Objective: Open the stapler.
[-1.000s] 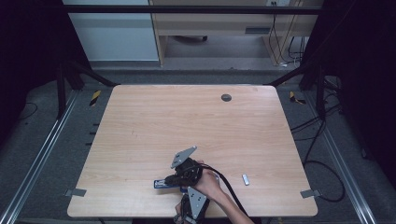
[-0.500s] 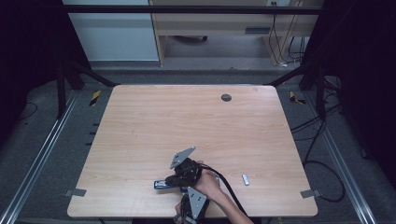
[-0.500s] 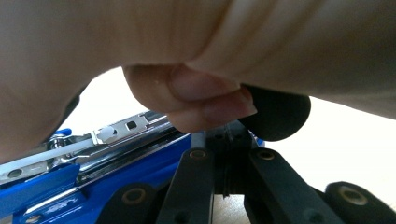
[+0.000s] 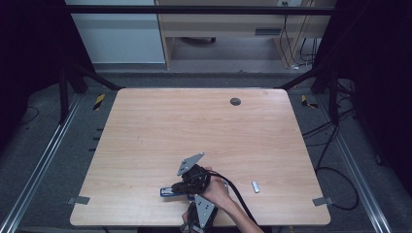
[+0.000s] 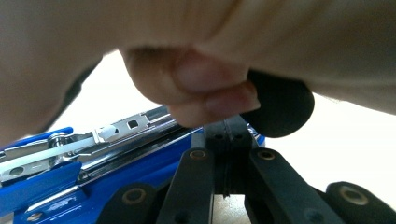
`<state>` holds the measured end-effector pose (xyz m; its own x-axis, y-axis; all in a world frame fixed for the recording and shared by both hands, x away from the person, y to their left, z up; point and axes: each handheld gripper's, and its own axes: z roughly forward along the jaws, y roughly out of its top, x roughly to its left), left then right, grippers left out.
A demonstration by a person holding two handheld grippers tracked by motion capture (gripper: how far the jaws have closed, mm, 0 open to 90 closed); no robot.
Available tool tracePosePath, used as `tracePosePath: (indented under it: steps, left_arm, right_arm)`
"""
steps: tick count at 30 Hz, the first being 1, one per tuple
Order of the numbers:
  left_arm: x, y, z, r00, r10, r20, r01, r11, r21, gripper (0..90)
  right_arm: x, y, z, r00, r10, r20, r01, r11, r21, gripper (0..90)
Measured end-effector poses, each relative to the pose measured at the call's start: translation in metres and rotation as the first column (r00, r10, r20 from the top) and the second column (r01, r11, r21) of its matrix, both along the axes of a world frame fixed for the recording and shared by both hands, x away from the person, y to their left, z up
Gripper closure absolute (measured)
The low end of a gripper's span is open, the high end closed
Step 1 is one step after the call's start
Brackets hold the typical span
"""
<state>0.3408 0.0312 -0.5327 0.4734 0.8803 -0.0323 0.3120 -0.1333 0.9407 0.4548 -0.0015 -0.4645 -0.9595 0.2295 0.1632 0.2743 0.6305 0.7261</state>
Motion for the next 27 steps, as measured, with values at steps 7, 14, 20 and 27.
tracePosePath:
  steps: [7,14,20,27]
  left_arm:
    - [0.000,0.000,0.000,1.0000,-0.003,0.000,0.003,1.0000,-0.008,88.7]
    - [0.000,0.002,0.001,0.9996,-0.026,-0.010,0.026,0.9995,-0.016,82.0]
    - [0.001,0.006,0.004,0.9981,-0.038,-0.049,0.037,0.9989,-0.027,72.0]
    - [0.004,0.015,0.013,0.9937,-0.067,-0.091,0.063,0.9969,-0.049,58.3]
  right_arm:
    - [0.002,-0.010,0.005,0.9987,-0.039,0.031,0.038,0.999,0.034,86.9]
    - [0.004,-0.024,0.013,0.9886,-0.123,0.086,0.114,0.987,0.110,75.0]
    - [0.006,-0.043,0.027,0.9658,-0.225,0.130,0.201,0.964,0.174,66.5]
    - [0.010,-0.074,0.042,0.9331,-0.316,0.172,0.281,0.938,0.202,62.6]
